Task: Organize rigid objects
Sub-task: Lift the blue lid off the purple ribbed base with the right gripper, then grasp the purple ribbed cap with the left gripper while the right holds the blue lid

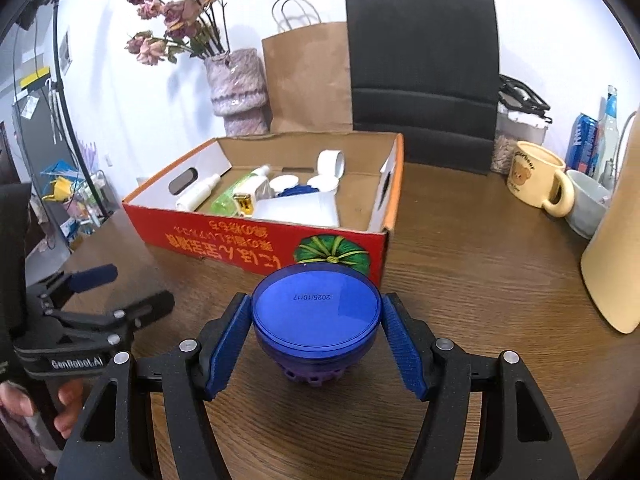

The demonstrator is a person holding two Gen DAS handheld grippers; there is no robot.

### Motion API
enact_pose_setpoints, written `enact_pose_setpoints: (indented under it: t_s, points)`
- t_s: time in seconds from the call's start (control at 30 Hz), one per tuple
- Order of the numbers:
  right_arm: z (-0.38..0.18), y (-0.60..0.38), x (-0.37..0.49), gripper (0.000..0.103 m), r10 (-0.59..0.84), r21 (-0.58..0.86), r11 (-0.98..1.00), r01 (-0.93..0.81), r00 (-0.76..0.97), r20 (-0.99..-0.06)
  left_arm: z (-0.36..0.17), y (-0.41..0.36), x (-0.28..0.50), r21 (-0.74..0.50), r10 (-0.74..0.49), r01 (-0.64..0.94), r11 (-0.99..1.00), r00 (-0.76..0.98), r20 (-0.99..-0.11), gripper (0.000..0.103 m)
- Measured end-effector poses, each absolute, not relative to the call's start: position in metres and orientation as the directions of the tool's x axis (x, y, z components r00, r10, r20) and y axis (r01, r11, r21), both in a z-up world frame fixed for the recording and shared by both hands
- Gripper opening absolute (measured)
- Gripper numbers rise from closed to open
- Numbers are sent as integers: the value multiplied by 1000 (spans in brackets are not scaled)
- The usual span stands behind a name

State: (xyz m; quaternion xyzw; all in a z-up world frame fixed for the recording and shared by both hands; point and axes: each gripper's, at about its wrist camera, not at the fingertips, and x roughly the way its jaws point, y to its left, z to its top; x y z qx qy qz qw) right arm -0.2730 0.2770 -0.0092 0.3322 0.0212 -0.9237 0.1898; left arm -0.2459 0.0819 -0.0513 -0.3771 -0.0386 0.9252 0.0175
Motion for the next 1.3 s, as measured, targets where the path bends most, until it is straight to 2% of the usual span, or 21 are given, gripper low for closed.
enact_pose_setpoints:
  t_s: [0.57,1.03,1.2,1.27,1.3]
  points:
    - [-3,334,-269,71,-305,83,-943,322,-739,-601,-57,167,-249,-103,147,-105,-989,-679,-719,103]
    - [-10,361,-273,71,-287,55,-945,323,-735,-614,-73,205,-268,-74,79,-34,-997,-632,-771,103]
    - [-8,363,-272,71,-288,61,-946,318,-742,-606,-76,214,-269,-67,76,-38,-997,-625,-777,95]
    - [-8,362,-271,71,-286,58,-947,317,-744,-605,-78,217,-270,-58,71,-41,-997,-616,-785,80]
    - [-8,362,-271,71,-284,56,-947,316,-744,-605,-77,218,-269,-45,59,-38,-998,-622,-780,78]
